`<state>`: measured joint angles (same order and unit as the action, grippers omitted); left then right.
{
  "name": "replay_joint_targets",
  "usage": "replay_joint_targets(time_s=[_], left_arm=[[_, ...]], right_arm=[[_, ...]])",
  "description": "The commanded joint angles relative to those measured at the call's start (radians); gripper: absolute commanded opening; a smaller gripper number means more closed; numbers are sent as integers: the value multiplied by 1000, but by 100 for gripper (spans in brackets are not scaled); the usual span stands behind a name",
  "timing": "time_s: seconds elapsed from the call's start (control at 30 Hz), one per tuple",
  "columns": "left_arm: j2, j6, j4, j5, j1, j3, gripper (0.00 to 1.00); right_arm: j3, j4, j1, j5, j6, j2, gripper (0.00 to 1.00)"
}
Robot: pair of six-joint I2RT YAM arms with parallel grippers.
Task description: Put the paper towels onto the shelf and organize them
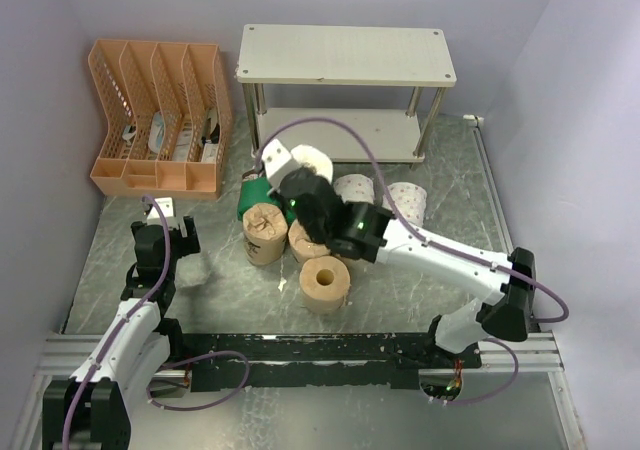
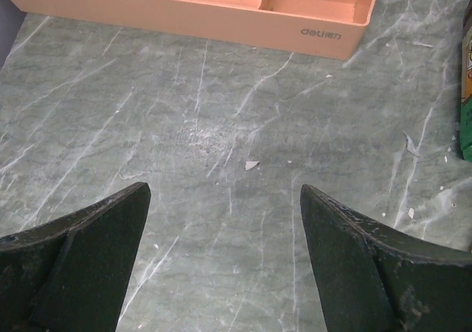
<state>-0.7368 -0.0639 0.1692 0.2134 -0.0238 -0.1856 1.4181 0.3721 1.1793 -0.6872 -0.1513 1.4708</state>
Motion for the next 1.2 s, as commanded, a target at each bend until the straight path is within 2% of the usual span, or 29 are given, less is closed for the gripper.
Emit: replay_joint_targets(time_s=[0.0, 0.23, 0.4, 0.77, 0.93, 1.07, 1.17], left_arm=[[17, -4, 36, 0, -8, 13, 94], [23, -2, 36, 7, -14, 15, 94], [21, -2, 38, 9, -16, 15, 94], [20, -7, 49, 8, -15, 21, 94], [17, -12, 56, 16, -15, 23, 94], [15, -17, 58, 21, -15, 23, 94], [14, -16, 57, 19, -15, 21, 94]], right_arm=[[81, -116, -106, 53, -141, 22, 0], [194, -203, -320, 240, -210, 162, 0], [269, -271, -390, 361, -221, 276, 0], [137, -636, -431, 472, -332, 421, 0], [168, -676, -447, 510, -371, 522, 0], [131, -835, -457, 525, -411, 591, 0], [158, -889, -460, 509, -432, 643, 0]])
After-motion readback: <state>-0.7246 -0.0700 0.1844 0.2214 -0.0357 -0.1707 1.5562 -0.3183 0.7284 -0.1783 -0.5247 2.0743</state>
